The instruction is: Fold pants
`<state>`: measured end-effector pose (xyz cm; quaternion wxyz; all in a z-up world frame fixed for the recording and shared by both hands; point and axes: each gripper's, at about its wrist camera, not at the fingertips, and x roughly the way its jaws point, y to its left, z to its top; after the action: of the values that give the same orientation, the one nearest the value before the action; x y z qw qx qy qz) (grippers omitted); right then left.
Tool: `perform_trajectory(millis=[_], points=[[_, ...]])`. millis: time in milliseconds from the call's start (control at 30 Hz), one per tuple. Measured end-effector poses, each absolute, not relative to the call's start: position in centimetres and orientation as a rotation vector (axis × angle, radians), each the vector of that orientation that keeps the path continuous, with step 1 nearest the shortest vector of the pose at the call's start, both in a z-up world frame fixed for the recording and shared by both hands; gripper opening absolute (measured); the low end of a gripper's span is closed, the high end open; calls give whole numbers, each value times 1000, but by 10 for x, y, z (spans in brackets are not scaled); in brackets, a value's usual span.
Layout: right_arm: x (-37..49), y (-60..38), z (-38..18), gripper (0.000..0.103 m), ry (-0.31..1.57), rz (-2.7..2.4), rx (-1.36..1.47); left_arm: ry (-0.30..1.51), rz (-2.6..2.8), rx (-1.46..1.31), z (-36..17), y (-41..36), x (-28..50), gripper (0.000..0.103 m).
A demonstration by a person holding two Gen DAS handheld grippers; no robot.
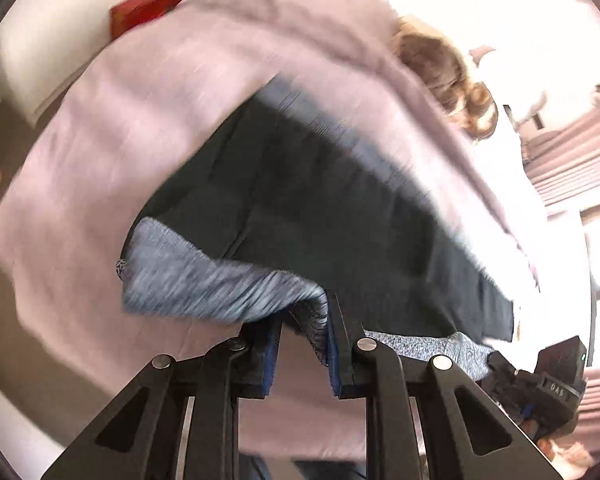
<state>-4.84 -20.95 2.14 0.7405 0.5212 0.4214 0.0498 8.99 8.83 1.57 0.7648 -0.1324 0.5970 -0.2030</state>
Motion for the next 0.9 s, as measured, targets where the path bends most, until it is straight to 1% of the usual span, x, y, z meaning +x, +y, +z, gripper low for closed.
perform_trajectory(millis=[67, 167, 233, 267, 300, 333, 367, 400, 533, 600, 633, 667, 700, 800, 900], points=[[-19, -231, 33, 4, 937, 133, 1086, 1243, -462, -252, 23, 68, 114, 22], [23, -264, 30, 4, 971, 134, 1039, 1170, -486, -202, 23, 40, 156, 22], [45, -282, 16, 4, 992, 127, 1026, 1141, -463, -147, 12, 23, 182, 32], [64, -288, 6, 5, 1012, 125, 1027, 1129, -440, -116, 6, 13, 193, 44], [82, -292, -4, 5, 1027, 111, 1025, 1113, -417, -86, -4, 4, 205, 58], [88, -296, -11, 6, 1037, 101, 1020, 1101, -396, -64, -12, -3, 214, 63], [99, -301, -22, 8, 1056, 88, 1019, 1094, -363, -37, -23, -9, 225, 71], [105, -307, -31, 8, 1070, 77, 1020, 1100, -347, -23, -32, -11, 232, 74], [115, -322, -59, 9, 1074, 27, 1082, 1164, -267, 62, -69, -13, 248, 74], [106, -327, -52, 16, 1033, 29, 1150, 1155, -246, 77, -67, -7, 249, 74], [101, -329, -47, 38, 1008, 35, 1160, 1155, -246, 75, -62, -5, 248, 74], [93, -331, -34, 68, 971, 45, 1165, 1150, -246, 90, -53, -4, 245, 74], [84, -333, -21, 74, 949, 50, 1162, 1139, -267, 115, -44, -6, 238, 74], [39, -339, 20, 75, 907, -10, 1095, 1103, -378, 196, -15, -22, 208, 74], [-19, -349, 44, 75, 904, -122, 1032, 1131, -529, 233, 0, -52, 168, 74]])
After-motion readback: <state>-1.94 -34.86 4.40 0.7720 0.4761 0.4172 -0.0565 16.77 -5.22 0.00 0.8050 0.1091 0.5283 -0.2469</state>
